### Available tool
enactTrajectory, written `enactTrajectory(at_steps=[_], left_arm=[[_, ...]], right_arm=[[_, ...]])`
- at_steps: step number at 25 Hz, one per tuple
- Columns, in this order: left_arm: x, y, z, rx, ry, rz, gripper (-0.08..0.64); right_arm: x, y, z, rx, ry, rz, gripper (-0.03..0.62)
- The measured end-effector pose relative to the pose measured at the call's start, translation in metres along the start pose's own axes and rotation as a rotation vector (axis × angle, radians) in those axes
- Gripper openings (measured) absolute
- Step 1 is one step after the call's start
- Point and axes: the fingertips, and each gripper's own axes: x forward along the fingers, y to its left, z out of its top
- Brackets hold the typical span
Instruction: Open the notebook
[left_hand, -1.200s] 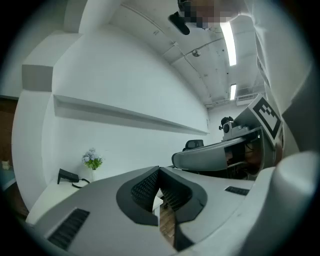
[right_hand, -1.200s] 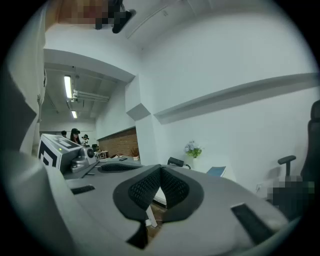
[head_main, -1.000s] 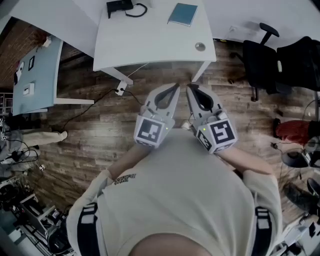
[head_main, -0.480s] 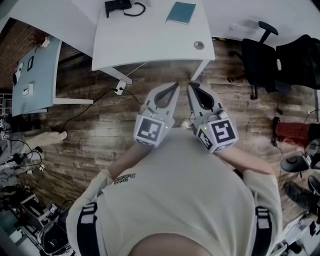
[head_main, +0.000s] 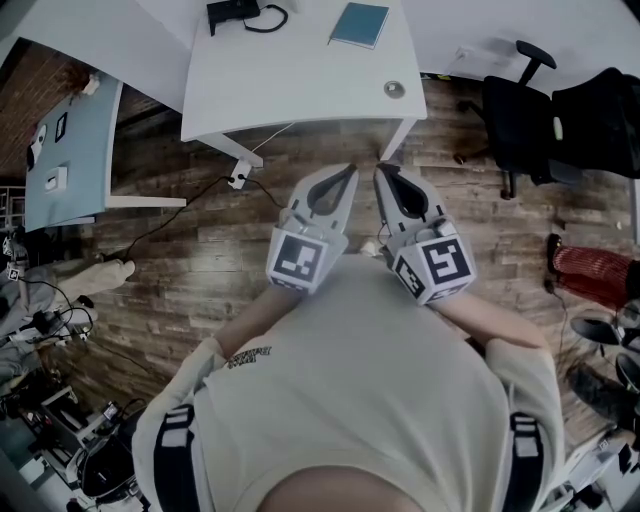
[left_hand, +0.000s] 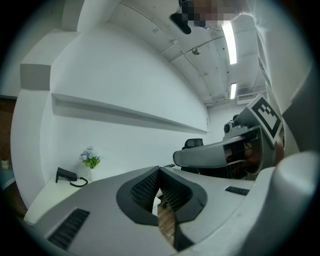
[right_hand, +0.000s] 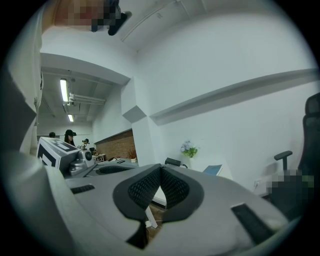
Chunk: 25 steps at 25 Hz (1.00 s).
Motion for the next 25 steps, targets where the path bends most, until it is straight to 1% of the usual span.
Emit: enactTrajectory(at_steps=[11,21,25], left_arm=[[0.015,-0.015,-0.001,-0.001,0.004,0.014,0.012],[0.025,-0.028,-0.004,-0.011,-0.002,0.049,0.012],[0.028,-0.029,-0.002,0.001,-0.012,0.056,0.012]], right_arm=[[-0.010,-0.019,-0.002,0.012,-0.004,0.010,0.003],[-0.022,-0.036,-0.002,-0.002,-0.024,0.016,0.003],[-0.022,-0.039,-0.004,-0.008,-0.027,0.025,0.003]])
